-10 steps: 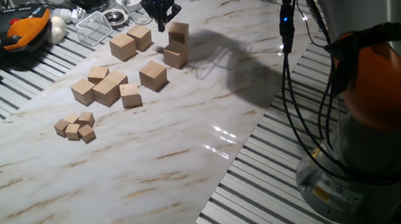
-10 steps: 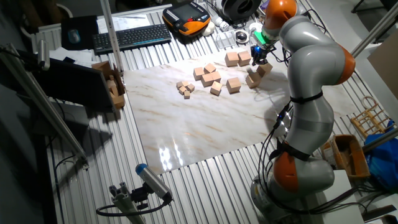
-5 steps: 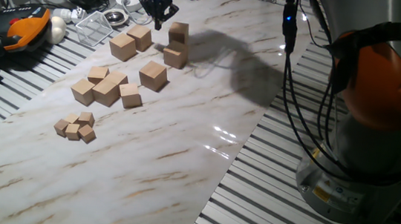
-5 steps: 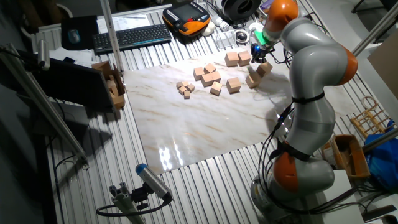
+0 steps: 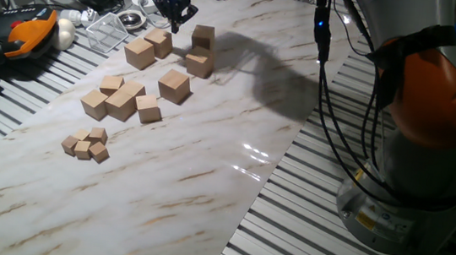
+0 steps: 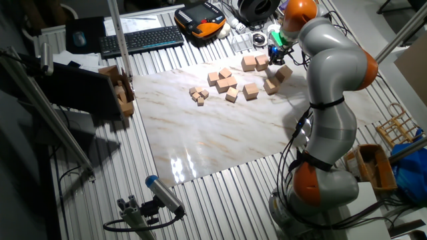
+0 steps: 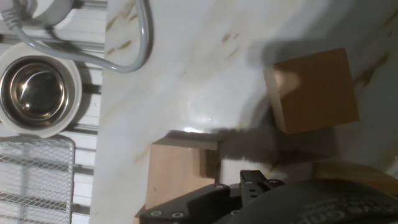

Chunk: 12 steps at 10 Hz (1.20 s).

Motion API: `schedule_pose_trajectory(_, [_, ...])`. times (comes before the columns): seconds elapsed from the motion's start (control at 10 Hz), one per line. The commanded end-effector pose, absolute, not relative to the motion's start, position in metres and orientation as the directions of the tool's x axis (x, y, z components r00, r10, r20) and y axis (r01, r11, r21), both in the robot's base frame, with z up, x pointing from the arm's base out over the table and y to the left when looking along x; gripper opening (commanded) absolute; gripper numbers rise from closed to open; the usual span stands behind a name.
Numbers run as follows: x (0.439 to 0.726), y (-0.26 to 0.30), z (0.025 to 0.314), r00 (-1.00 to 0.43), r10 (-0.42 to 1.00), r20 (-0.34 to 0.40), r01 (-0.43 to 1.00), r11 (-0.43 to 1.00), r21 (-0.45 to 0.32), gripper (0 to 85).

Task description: Stack the blocks into a pyramid shape

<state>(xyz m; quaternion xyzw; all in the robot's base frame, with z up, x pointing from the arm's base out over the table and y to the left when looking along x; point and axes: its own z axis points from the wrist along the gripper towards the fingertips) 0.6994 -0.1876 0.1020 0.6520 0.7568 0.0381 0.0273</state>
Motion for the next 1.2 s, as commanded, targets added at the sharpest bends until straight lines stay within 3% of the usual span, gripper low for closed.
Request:
schedule_pose_trajectory(0.0, [0.7015, -0.1881, 0.1, -0.151, 0.988, 0.009, 0.984, 0.15, 0.092, 0.0])
schedule_pose_trajectory(0.8, [0.7017, -0.1881, 0.0997, -0.168, 0.986, -0.003, 0.982, 0.168, 0.085, 0.0])
schedule_pose_trajectory(1.1, [0.7005, -0.1925, 0.1049, -0.189, 0.981, 0.032, 0.98, 0.187, 0.072, 0.0])
